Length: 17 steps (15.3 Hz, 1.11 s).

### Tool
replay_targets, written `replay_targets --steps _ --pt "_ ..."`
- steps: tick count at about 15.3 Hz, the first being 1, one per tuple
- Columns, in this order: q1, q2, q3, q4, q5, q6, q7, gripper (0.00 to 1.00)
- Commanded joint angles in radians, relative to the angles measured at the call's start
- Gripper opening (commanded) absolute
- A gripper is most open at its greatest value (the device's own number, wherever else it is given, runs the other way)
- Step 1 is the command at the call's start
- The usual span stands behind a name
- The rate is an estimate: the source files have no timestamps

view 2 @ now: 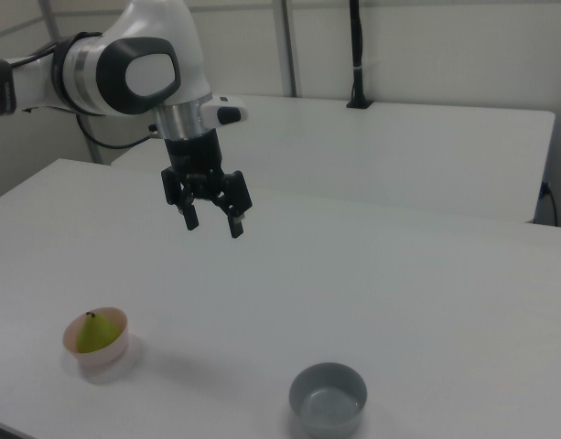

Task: Pick up a pear from the bowl
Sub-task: 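Move the open gripper over the green pear in the pink bowl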

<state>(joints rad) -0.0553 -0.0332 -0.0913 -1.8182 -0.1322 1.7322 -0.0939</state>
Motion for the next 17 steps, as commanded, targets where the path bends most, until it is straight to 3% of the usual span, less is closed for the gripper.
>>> replay_targets --steps 1,10,15,17 --pt "0.011 0.016 -0.016 0.023 0.017 -0.003 -0.006 1.0" --pt "0.012 0.016 -0.016 0.023 0.02 -0.002 -0.006 1.0" --pt "0.132 0.015 -0.037 0.022 0.035 0.021 -0.018 1.0" --pt "0.245 0.003 -0.095 0.017 0.084 0.007 -0.017 1.0"
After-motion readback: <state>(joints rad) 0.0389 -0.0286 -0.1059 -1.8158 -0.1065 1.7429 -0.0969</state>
